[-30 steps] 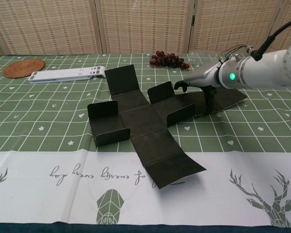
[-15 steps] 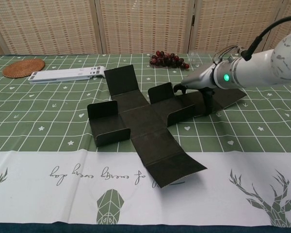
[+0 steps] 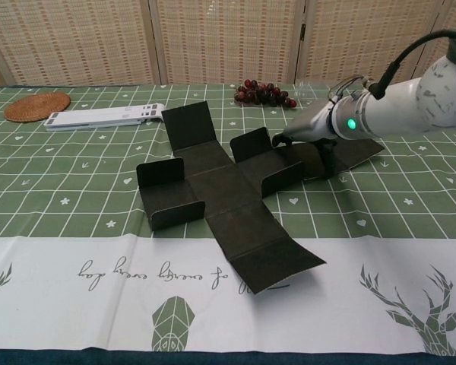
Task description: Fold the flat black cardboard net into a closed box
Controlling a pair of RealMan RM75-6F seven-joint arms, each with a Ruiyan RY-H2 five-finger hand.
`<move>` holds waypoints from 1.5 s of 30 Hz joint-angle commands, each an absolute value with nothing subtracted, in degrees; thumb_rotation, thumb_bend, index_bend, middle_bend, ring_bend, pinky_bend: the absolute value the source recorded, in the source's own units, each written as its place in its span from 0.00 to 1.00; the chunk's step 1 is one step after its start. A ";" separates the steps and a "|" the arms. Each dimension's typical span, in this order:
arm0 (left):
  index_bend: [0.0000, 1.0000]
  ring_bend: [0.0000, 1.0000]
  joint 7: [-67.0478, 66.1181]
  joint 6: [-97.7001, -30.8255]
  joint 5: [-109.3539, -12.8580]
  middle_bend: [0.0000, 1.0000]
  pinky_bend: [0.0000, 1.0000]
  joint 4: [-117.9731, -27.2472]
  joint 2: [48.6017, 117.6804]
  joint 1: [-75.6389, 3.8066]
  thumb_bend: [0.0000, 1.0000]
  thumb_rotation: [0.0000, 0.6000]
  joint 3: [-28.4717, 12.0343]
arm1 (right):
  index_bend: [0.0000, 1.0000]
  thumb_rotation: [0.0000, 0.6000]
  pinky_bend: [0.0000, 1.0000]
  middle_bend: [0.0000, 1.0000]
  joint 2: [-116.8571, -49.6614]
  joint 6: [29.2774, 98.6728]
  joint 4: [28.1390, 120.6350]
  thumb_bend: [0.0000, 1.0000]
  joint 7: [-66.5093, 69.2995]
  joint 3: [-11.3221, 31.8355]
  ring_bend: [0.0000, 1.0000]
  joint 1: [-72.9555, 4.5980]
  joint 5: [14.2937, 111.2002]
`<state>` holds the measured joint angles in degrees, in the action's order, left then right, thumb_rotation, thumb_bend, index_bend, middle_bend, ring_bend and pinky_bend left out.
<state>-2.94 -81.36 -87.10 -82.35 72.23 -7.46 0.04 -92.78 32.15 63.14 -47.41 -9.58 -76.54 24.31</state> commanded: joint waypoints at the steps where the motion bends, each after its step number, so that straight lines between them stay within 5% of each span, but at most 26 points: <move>1: 0.16 0.13 -2.89 -81.37 -87.12 0.10 0.20 -82.31 72.23 -7.44 0.27 1.00 0.07 | 0.10 1.00 1.00 0.15 -92.93 32.59 63.19 0.21 -47.66 -9.82 0.77 -76.76 24.37; 10: 0.16 0.13 -2.21 -81.71 -87.64 0.10 0.20 -81.61 72.46 -7.57 0.27 1.00 0.02 | 0.24 1.00 1.00 0.26 -92.62 36.76 65.09 0.35 -45.94 -8.38 0.77 -75.60 26.77; 20: 0.23 0.18 1.97 -80.55 -92.23 0.12 0.22 -78.64 74.17 -12.48 0.27 1.00 -1.59 | 0.31 1.00 1.00 0.31 -88.60 43.73 73.14 0.35 -39.66 -4.16 0.79 -71.06 33.96; 23: 0.29 0.29 4.93 -80.80 -94.67 0.19 0.37 -75.62 76.37 -15.12 0.27 1.00 -2.55 | 0.31 1.00 1.00 0.32 -87.94 44.80 74.67 0.36 -38.13 -3.75 0.79 -69.44 36.30; 29: 0.41 0.69 12.06 -79.81 -98.71 0.36 0.85 -67.37 82.51 -21.76 0.27 1.00 -4.06 | 0.31 1.00 1.00 0.32 -87.65 45.46 75.91 0.37 -36.43 -3.13 0.79 -67.02 38.97; 32: 0.37 0.75 12.06 -76.77 -99.15 0.34 0.91 -64.82 84.66 -24.88 0.26 1.00 -4.10 | 0.31 1.00 1.00 0.32 -87.81 45.82 75.95 0.37 -35.81 -2.68 0.79 -66.00 39.83; 38: 0.13 0.72 9.60 -72.47 -99.28 0.13 0.91 -62.23 88.77 -29.75 0.17 1.00 -4.37 | 0.31 1.00 1.00 0.32 -87.89 46.02 76.15 0.37 -35.38 -1.79 0.79 -64.57 40.83; 45: 0.09 0.70 6.24 -72.50 -101.08 0.09 0.91 -53.31 96.03 -33.71 0.17 1.00 -3.80 | 0.31 1.00 1.00 0.32 -87.92 46.26 76.56 0.37 -35.52 -0.90 0.80 -63.44 41.82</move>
<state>7.61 -72.53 -100.34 -56.33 93.48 -32.17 -4.04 -87.92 46.24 76.52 -35.51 -0.95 -63.49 41.76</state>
